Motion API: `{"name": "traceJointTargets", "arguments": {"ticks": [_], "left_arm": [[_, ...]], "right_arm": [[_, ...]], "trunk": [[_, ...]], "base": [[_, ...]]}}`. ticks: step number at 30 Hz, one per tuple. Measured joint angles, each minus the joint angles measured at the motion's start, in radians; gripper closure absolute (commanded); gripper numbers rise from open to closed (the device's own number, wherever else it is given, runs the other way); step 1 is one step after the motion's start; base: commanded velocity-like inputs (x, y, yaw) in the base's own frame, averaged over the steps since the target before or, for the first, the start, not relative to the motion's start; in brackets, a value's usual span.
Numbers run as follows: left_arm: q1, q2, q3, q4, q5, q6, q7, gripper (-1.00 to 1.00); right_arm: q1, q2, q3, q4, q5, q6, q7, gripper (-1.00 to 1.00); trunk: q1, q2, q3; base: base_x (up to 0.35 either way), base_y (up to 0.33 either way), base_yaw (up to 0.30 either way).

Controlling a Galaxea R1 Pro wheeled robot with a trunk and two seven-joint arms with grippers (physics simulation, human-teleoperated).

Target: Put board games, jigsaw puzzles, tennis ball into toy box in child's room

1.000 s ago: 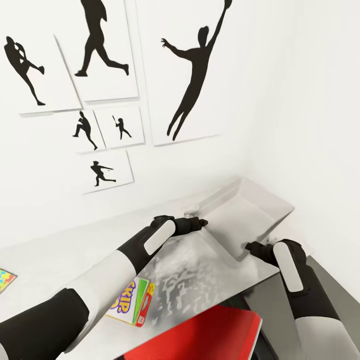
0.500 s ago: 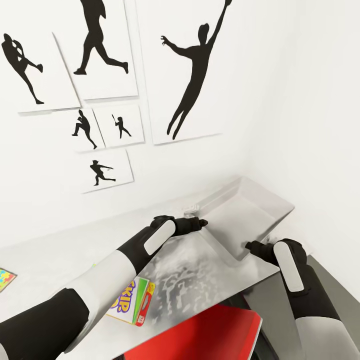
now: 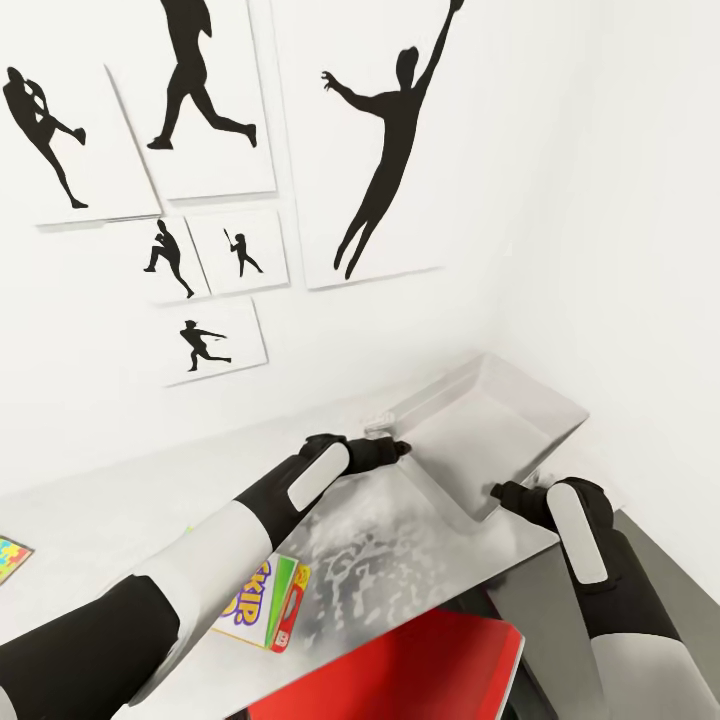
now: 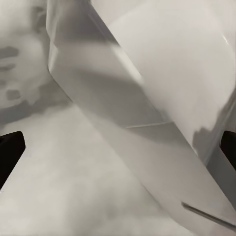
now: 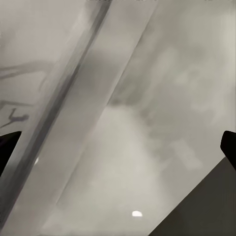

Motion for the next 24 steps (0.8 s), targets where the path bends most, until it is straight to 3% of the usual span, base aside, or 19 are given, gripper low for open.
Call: {"name": "traceJointTargets", "arguments": {"ticks": [24], "left_arm": [[0.0, 0.0, 0.0, 0.006, -0.002, -0.019, -0.001, -1.0]], "right_arm": [[0.0, 0.0, 0.005, -0.022, 0.001, 0.002, 0.0, -1.0]], "trunk": [[0.0, 0.0, -0.013]], "base": [[0.0, 0.0, 0.0]]}}
